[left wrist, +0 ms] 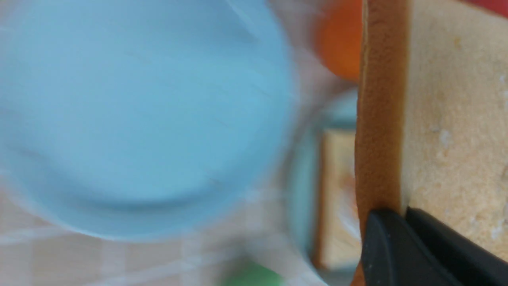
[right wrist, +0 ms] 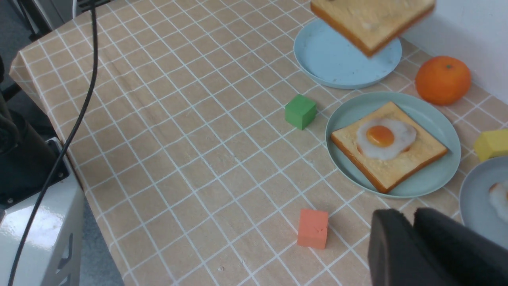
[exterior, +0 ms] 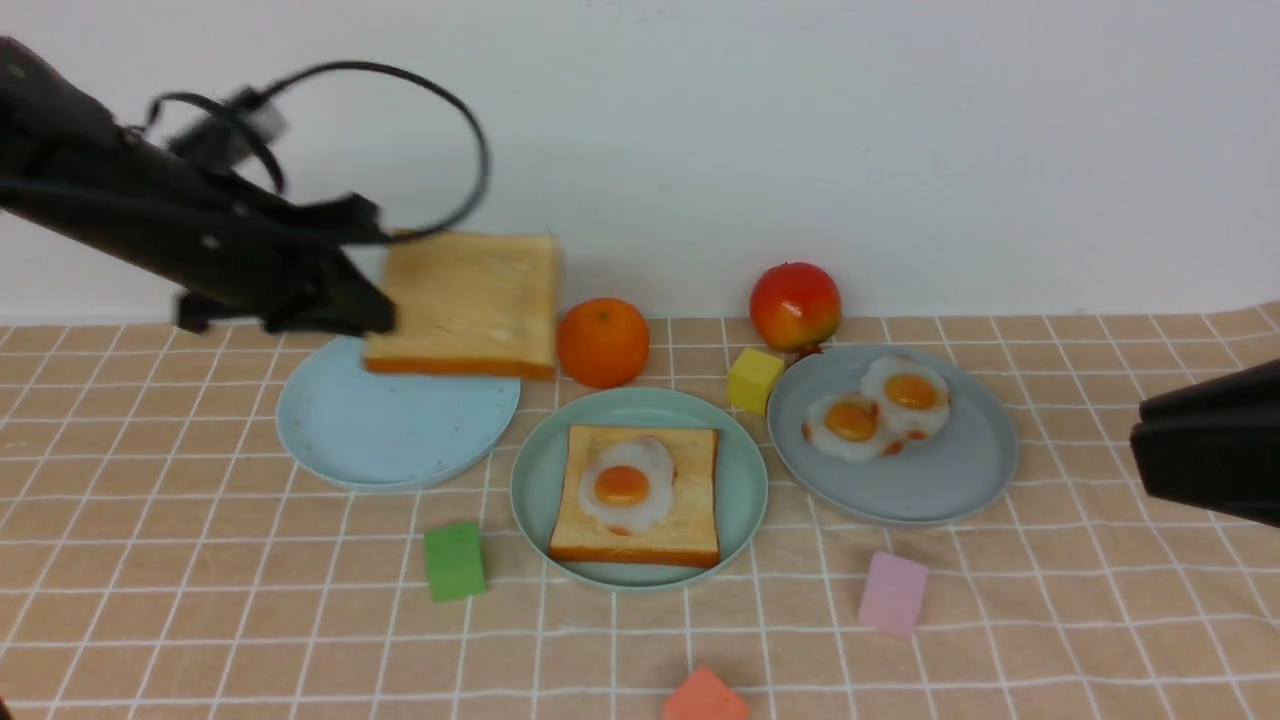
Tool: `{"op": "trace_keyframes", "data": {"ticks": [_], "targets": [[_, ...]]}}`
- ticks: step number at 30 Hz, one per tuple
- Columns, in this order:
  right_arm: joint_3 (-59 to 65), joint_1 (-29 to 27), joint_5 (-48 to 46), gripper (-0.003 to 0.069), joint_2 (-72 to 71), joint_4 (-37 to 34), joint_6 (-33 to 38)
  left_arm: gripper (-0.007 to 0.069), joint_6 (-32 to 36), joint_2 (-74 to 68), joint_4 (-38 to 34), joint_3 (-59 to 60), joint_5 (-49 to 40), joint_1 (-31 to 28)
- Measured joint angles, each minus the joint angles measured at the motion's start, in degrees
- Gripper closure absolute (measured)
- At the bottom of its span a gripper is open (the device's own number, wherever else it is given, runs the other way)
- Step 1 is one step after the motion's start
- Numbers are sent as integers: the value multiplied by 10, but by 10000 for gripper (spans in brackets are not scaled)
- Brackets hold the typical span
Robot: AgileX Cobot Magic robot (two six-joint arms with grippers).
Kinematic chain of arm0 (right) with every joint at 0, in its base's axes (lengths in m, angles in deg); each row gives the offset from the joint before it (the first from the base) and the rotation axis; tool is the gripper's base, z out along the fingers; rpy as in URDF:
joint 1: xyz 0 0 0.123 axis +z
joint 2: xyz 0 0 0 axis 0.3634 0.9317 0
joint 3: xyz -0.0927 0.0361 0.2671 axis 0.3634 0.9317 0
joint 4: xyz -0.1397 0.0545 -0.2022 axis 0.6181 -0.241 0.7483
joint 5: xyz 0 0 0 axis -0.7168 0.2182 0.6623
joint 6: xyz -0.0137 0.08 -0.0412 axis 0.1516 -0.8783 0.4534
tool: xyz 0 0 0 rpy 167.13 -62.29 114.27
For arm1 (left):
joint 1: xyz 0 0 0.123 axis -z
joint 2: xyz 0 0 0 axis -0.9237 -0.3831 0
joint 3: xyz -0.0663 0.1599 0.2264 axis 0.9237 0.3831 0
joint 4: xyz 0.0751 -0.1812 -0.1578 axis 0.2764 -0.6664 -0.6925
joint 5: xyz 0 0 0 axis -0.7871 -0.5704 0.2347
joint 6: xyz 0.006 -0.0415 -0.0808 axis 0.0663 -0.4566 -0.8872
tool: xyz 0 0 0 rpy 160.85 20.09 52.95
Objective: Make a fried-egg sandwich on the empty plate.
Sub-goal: Use the left arm to place a slice of bread on the fried egg in the middle
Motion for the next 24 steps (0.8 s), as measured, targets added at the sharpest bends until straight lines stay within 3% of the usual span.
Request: {"op": "trace_keyframes", "data": {"ticks": [10,19,24], "targets": [[8,0,-7,541,0,0,-1,627,26,-23,-58,102,121,129],[16,0,-9,533,0,0,-1,622,11,-83,-64,102,155,139],[16,0,-9,526,0,0,-1,574,8,-89,-60,102,158,139]]}}
